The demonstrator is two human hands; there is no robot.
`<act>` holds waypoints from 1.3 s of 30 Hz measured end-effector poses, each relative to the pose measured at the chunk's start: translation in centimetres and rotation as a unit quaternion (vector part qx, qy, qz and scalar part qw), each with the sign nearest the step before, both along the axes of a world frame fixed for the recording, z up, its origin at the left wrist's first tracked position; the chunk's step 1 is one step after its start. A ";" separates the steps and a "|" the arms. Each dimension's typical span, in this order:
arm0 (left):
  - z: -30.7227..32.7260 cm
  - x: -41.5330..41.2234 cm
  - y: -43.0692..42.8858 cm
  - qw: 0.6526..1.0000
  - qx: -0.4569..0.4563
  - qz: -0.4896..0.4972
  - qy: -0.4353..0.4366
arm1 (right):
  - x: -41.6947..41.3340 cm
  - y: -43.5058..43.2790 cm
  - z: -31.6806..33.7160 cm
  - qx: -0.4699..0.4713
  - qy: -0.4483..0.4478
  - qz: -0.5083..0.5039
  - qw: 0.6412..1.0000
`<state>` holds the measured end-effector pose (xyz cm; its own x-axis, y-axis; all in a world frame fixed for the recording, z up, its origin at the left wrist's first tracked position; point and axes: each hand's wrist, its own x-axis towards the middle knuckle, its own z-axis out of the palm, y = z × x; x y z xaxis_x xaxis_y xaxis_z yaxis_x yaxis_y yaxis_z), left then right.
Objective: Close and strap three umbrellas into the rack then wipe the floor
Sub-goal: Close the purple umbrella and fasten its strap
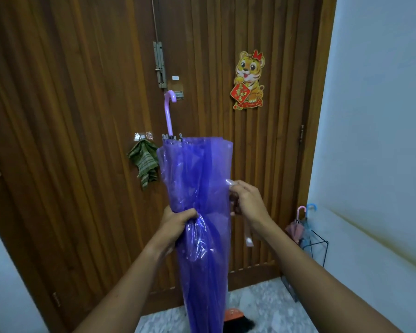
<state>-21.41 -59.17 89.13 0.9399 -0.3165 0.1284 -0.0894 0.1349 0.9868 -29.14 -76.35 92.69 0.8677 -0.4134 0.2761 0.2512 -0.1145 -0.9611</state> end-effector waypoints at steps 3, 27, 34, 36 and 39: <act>-0.1 0.3 -0.3 1.000 0.004 -0.002 -0.003 | -0.3 0.5 0.5 -0.003 -0.018 0.038 0.999; -1.5 -1.1 0.7 0.992 -0.086 -0.003 0.093 | -0.5 0.6 1.1 -0.139 0.026 0.055 0.988; -1.1 -0.6 3.3 0.986 -0.084 -0.006 0.141 | -1.5 -1.3 2.2 -0.078 0.014 0.068 0.995; -0.6 -0.8 3.3 0.985 -0.102 -0.013 0.142 | -1.6 -1.6 1.9 -0.069 0.020 0.072 0.995; 0.4 -1.4 3.0 0.977 -0.137 -0.055 0.153 | -1.7 -1.4 1.0 -0.073 0.033 0.089 0.993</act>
<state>-22.83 -56.20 89.51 0.9099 -0.4106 -0.0596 0.2345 0.3905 0.8902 -30.81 -77.72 93.66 0.9415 -0.2117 0.2621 0.2174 -0.2126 -0.9527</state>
